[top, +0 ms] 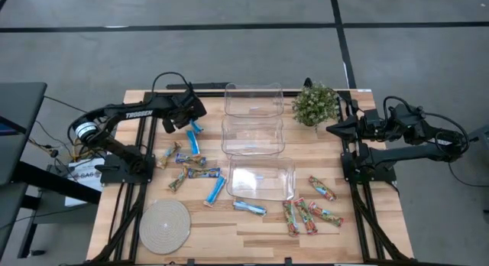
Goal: Pick and place Granola Bars by type
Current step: Put the blue granola bar into the middle transparent bin
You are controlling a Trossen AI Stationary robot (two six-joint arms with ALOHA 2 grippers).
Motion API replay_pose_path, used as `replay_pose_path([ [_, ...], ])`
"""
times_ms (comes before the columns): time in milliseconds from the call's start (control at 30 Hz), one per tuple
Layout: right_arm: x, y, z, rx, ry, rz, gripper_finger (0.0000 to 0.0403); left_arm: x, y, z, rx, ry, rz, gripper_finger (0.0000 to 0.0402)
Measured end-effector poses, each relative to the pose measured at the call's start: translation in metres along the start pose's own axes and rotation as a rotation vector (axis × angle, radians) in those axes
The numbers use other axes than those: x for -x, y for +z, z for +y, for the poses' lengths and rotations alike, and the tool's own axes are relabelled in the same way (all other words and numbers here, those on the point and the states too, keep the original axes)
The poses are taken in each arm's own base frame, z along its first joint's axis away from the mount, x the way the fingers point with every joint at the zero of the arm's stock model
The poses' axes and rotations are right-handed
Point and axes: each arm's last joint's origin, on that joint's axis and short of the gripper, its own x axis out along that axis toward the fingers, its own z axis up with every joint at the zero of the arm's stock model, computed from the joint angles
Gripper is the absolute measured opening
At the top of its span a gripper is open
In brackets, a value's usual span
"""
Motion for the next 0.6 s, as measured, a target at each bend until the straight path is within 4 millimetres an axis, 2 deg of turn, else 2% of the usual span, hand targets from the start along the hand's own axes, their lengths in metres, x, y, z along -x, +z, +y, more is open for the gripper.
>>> replay_pose_path([
  [433, 0.0, 0.0, 0.0, 0.0, -0.001, 0.0, 0.0, -0.028, -0.004, -0.003, 0.006, 0.037, 0.079, 0.0128],
  [600, 0.0, 0.0, 0.0, 0.0, 0.0, 0.0, 0.0, -0.031, -0.005, -0.003, 0.005, 0.042, 0.085, 0.0128],
])
